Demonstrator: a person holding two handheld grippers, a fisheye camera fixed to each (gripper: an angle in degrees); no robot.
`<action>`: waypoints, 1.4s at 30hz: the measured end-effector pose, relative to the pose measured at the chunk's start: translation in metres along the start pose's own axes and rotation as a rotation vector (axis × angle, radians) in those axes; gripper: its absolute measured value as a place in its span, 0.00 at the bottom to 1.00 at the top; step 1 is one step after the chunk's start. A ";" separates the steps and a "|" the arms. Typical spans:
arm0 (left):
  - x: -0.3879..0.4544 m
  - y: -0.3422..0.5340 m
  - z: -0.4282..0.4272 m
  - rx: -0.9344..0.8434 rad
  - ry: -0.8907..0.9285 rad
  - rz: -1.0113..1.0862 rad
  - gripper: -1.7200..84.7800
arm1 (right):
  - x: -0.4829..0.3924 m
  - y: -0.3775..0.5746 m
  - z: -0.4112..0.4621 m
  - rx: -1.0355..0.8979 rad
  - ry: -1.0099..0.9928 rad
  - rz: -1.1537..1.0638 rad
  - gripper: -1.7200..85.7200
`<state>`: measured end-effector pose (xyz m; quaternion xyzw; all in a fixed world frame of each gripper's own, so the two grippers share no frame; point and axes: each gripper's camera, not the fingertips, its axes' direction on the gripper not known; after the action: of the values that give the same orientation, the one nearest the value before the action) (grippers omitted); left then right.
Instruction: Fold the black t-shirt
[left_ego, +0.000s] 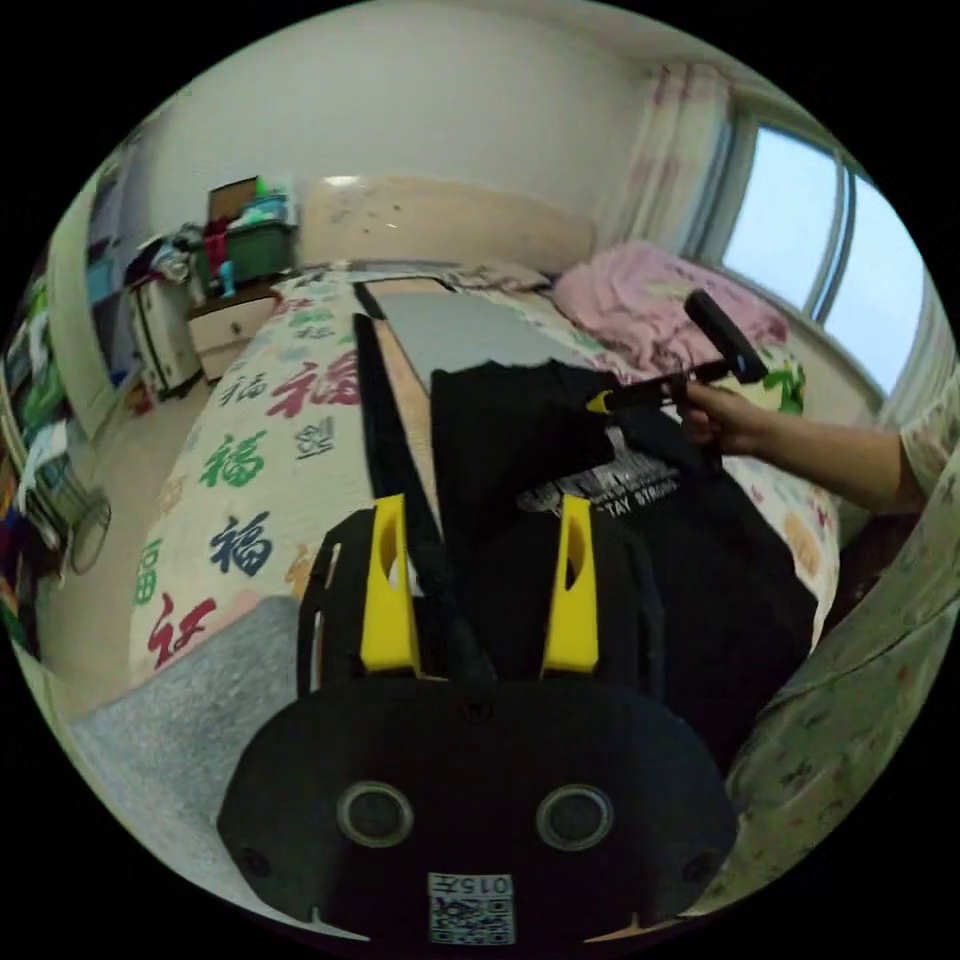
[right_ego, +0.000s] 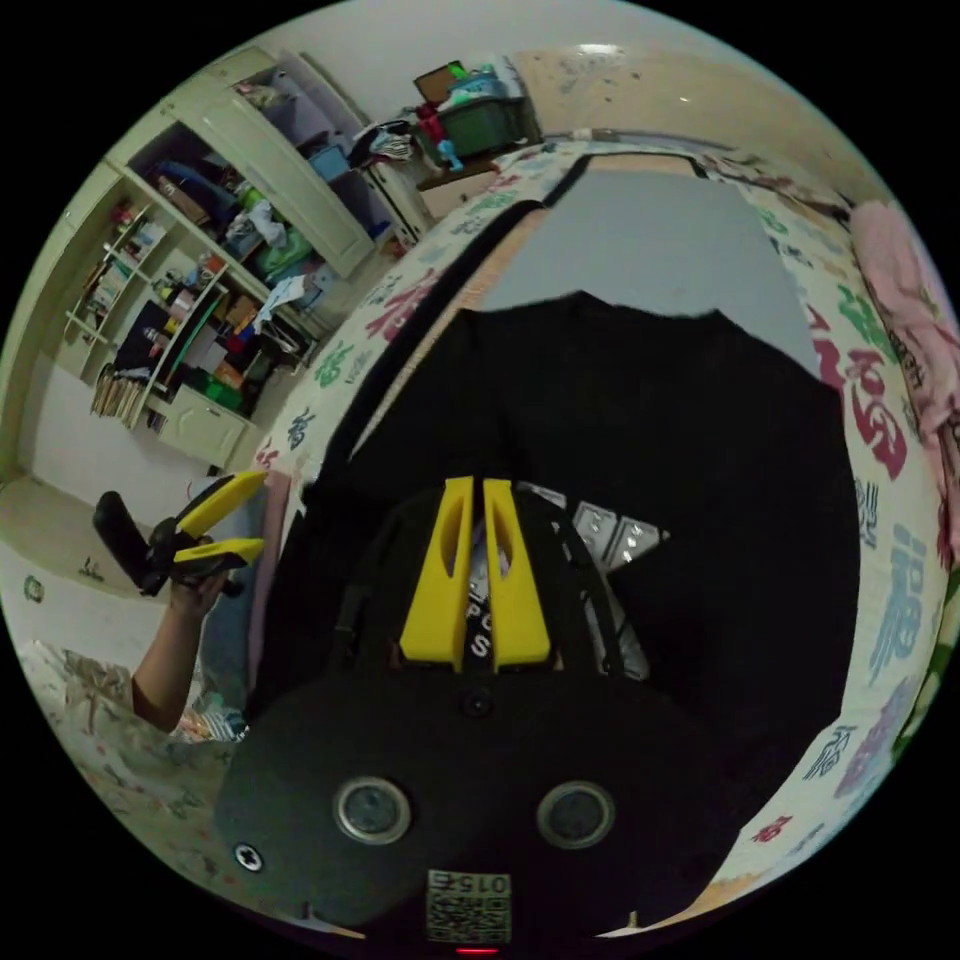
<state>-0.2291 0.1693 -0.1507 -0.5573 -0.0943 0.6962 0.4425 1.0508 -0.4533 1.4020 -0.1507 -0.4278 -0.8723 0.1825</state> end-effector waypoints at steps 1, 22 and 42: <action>0.013 -0.016 0.014 -0.021 -0.009 0.042 0.23 | 0.008 -0.002 0.003 0.002 -0.010 0.009 0.02; -0.028 -0.209 0.096 -0.098 0.097 0.060 0.15 | 0.182 -0.316 -0.026 0.250 0.251 0.067 0.11; -0.076 -0.378 0.232 -0.124 -0.269 0.001 0.11 | 0.200 -0.889 0.071 0.144 0.449 0.085 0.13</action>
<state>-0.2362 0.4215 0.2216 -0.4854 -0.1955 0.7576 0.3902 0.4833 0.0705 0.9125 0.0423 -0.4309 -0.8428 0.3198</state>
